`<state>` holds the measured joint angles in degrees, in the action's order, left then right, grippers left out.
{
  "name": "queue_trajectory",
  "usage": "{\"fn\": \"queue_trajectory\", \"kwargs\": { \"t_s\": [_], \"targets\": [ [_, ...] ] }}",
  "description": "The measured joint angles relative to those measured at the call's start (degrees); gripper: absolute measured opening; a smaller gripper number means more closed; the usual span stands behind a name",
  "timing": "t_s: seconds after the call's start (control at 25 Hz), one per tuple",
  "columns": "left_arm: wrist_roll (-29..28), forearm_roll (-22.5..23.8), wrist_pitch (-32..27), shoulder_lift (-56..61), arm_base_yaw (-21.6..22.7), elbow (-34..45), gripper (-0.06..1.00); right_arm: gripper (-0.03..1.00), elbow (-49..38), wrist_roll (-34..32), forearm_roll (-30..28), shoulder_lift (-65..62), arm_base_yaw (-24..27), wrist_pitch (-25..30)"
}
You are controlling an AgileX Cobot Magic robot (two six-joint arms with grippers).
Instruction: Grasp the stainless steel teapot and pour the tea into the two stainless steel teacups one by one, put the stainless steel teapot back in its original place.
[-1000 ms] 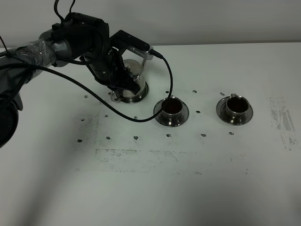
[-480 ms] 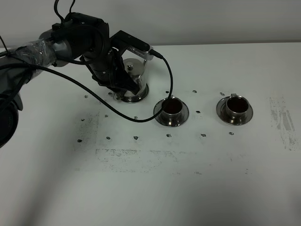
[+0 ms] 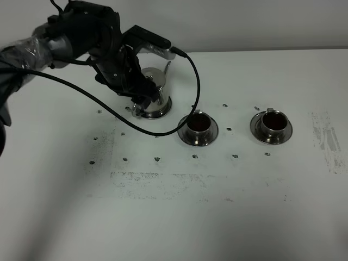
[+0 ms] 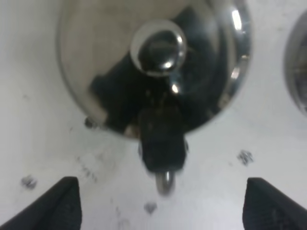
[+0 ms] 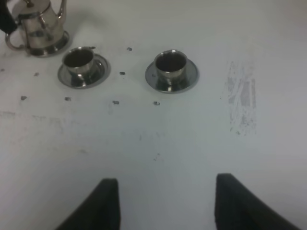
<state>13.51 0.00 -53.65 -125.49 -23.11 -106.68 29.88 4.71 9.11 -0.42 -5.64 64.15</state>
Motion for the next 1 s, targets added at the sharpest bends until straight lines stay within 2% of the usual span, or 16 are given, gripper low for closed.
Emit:
{"fn": "queue_trajectory", "kwargs": {
  "t_s": [0.2,0.4,0.48,0.6,0.72,0.8,1.0],
  "targets": [
    [0.00,0.00,-4.46,10.31,0.00,0.00,0.68,0.43,0.00,0.00,0.00,0.00,0.00,0.00],
    [0.00,0.00,-5.90,20.05,0.00,-0.11,0.68,0.43,0.00,0.00,0.00,0.00,0.00,0.00],
    [-0.35,0.00,-9.39,22.48,0.07,-0.10,0.68,0.43,0.00,0.00,0.00,0.00,0.00,0.00],
    [-4.02,0.00,-14.74,25.45,1.21,-0.10,0.68,0.43,0.00,0.00,0.06,0.00,0.00,0.00],
    [-6.84,0.00,-14.87,27.39,2.51,0.26,0.68,0.43,0.00,0.00,0.23,0.00,0.00,0.00],
    [-7.31,-0.47,-14.82,28.60,3.65,2.21,0.68,0.43,0.00,0.00,0.36,0.00,0.00,0.00],
    [-8.21,-1.61,-14.75,34.55,8.52,16.46,0.68,0.43,0.00,0.00,0.47,0.00,0.00,0.00]
  ]
}}
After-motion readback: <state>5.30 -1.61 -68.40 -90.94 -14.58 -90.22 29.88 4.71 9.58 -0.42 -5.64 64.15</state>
